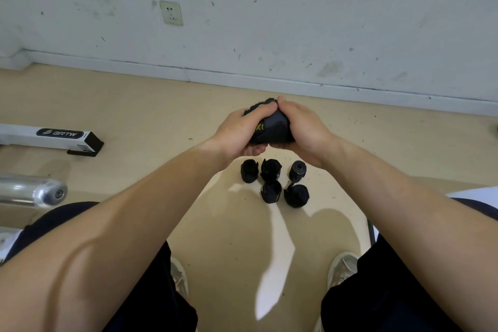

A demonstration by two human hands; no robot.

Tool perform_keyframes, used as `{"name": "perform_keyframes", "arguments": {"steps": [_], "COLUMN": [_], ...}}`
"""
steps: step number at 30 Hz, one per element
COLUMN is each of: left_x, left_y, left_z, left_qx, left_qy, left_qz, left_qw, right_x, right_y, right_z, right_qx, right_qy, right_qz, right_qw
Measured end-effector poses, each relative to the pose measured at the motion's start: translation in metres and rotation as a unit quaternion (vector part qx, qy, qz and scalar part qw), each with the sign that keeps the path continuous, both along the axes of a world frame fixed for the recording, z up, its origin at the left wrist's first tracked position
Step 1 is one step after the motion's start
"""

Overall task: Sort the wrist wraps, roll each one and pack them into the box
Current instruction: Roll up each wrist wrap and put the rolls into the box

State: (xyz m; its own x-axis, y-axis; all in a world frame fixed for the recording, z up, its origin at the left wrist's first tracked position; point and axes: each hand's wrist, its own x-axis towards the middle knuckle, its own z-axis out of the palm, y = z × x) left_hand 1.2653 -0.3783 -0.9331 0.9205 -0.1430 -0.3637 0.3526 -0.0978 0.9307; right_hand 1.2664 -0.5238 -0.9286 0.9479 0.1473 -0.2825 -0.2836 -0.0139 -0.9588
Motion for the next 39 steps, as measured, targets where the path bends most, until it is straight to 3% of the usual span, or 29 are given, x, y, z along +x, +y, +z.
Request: {"name": "perform_keyframes", "arguments": {"steps": [3,5,9,11,17,25,35,37,39], "left_x": [0.000,0.003,0.013,0.018,0.035,0.080,0.111,0.110,0.110], "left_y": [0.000,0.004,0.021,0.030,0.043,0.053,0.060,0.061,0.061], "left_z": [-0.014,-0.027,-0.053,-0.069,-0.131,-0.229,-0.289,-0.289,-0.282], "left_qx": [0.033,0.111,0.296,0.368,0.539,0.543,0.515,0.508,0.505], "left_qy": [0.023,0.011,0.011,0.020,0.014,0.046,0.058,0.061,0.057], "left_qz": [0.008,0.001,-0.061,-0.088,-0.153,-0.173,-0.159,-0.158,-0.156], "left_qw": [0.999,0.994,0.953,0.925,0.828,0.821,0.840,0.844,0.847], "right_x": [-0.001,0.000,0.009,0.015,0.032,0.092,0.136,0.133,0.129], "right_y": [-0.005,-0.011,-0.021,-0.021,0.003,0.030,0.067,0.065,0.059], "right_z": [-0.017,-0.032,-0.064,-0.084,-0.164,-0.263,-0.333,-0.334,-0.327], "right_qx": [-0.147,-0.266,-0.410,-0.450,-0.480,-0.564,-0.645,-0.649,-0.632], "right_qy": [0.019,0.007,0.010,0.017,-0.004,-0.057,-0.113,-0.130,-0.126], "right_qz": [0.041,0.084,0.171,0.199,0.230,0.261,0.305,0.299,0.281], "right_qw": [0.988,0.960,0.896,0.870,0.847,0.781,0.692,0.687,0.711]}}
